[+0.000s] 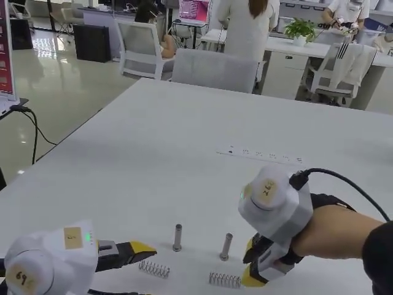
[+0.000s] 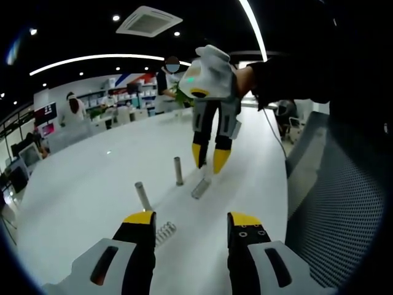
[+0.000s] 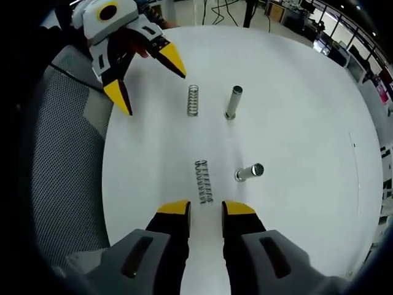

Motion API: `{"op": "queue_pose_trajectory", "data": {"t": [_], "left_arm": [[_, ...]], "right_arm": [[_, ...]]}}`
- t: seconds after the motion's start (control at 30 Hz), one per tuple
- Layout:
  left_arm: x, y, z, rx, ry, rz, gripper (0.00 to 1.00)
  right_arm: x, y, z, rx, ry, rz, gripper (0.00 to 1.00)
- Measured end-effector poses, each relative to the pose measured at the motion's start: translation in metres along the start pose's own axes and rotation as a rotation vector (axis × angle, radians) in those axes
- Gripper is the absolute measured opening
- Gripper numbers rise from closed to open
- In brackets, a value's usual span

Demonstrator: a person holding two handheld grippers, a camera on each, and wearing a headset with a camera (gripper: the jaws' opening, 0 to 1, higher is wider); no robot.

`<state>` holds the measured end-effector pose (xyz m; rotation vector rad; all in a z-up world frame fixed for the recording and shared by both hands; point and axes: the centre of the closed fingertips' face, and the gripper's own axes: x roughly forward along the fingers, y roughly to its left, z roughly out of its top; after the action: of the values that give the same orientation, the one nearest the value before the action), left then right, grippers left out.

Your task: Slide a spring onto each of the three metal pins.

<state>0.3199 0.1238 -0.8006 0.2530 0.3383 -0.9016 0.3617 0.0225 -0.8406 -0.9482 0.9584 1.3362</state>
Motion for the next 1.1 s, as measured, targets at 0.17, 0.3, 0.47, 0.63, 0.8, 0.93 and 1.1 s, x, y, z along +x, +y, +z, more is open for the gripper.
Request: {"op": "queue_pose_trajectory", "data": {"t": [0.17, 0.3, 0.47, 0.63, 0.8, 0.93, 1.1], "left_arm": [[0.001, -0.001, 0.001, 0.002, -0.001, -0.003, 0.4], [0.001, -0.001, 0.001, 0.003, 0.001, -0.005, 0.4], [0.001, -0.002, 0.001, 0.002, 0.002, -0.007, 0.39], [0.001, -0.003, 0.002, 0.003, 0.002, -0.008, 0.39], [0.002, -0.004, 0.002, 0.005, 0.004, -0.013, 0.38], [0.003, -0.005, 0.003, 0.006, 0.004, -0.017, 0.38], [0.004, -0.006, 0.003, 0.01, 0.005, -0.022, 0.38]], "right_arm": [[0.008, 0.002, 0.002, -0.017, 0.007, 0.009, 0.16], [0.013, 0.001, 0.0, -0.033, 0.022, 0.008, 0.15], [0.019, 0.001, -0.002, -0.042, 0.033, 0.013, 0.13], [0.023, 0.001, -0.002, -0.052, 0.039, 0.017, 0.12], [0.027, 0.001, -0.005, -0.062, 0.052, 0.019, 0.11], [0.027, -0.001, -0.006, -0.07, 0.055, 0.007, 0.09], [0.027, -0.001, -0.006, -0.083, 0.055, 0.003, 0.08]]}}
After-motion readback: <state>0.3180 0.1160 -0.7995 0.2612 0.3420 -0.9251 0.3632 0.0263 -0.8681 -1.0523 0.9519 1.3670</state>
